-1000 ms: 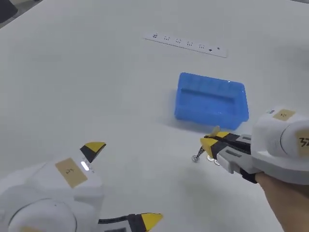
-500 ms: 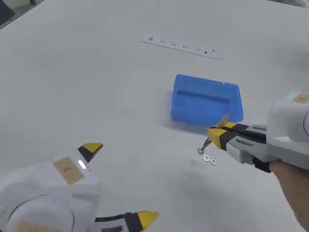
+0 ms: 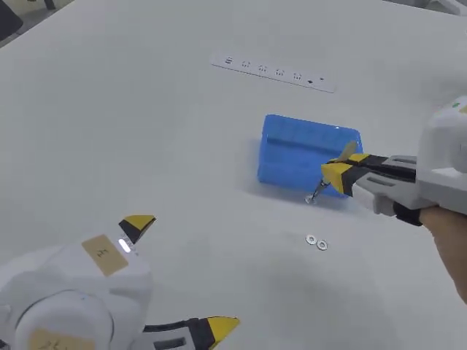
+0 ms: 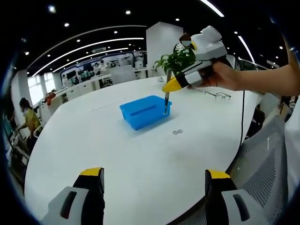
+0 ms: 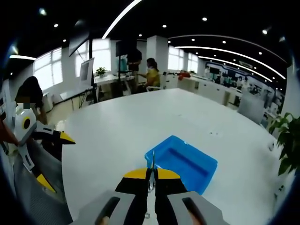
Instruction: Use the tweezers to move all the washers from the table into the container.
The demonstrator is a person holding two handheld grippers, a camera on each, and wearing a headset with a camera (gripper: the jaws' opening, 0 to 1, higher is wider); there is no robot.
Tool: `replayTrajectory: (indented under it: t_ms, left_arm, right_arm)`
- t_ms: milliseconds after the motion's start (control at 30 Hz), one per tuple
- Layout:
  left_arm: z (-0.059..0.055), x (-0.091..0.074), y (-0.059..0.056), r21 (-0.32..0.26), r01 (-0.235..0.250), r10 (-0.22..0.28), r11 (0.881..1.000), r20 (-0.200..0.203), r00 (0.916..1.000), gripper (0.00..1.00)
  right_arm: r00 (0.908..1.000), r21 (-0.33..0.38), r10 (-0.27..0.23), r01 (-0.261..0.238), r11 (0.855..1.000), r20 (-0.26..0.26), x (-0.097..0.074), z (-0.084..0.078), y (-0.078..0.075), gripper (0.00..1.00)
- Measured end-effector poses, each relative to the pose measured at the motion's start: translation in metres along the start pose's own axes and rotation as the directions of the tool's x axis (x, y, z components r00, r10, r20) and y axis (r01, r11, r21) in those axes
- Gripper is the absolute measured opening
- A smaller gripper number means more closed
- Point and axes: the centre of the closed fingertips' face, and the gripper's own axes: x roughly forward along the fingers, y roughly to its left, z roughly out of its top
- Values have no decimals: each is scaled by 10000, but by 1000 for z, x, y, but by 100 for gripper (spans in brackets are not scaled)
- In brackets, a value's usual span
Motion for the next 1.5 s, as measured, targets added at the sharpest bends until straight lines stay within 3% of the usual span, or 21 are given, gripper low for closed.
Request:
replayTrajectory:
  t_ms: [333, 733, 867, 1367, 1500]
  left_arm:
    - [-2, 0, 1, 50, -54, 54, 10000, -68, 10000, 90]
    - [0, 1, -3, -203, 212, -212, 9996, -7, 9998, 96]
    - [2, 0, -4, -282, 288, -286, 9992, 71, 9996, 97]
    - [-5, 2, -2, -73, 121, -123, 9999, -271, 9996, 93]
    - [-5, 3, -6, -202, 311, -317, 9993, -276, 9991, 96]
  right_arm:
    - [9988, -190, -369, 376, 9991, 335, 5, 17, -19, 0]
    - [9967, -270, -683, 695, 9972, 442, 24, 21, -36, 0]
    - [9960, -244, -831, 839, 9962, 321, 32, 18, -41, 0]
    - [9924, -58, -1220, 1221, 9925, 132, 54, 5, -54, 0]
    - [9919, 96, -1268, 1267, 9919, 20, 59, -3, -55, 0]
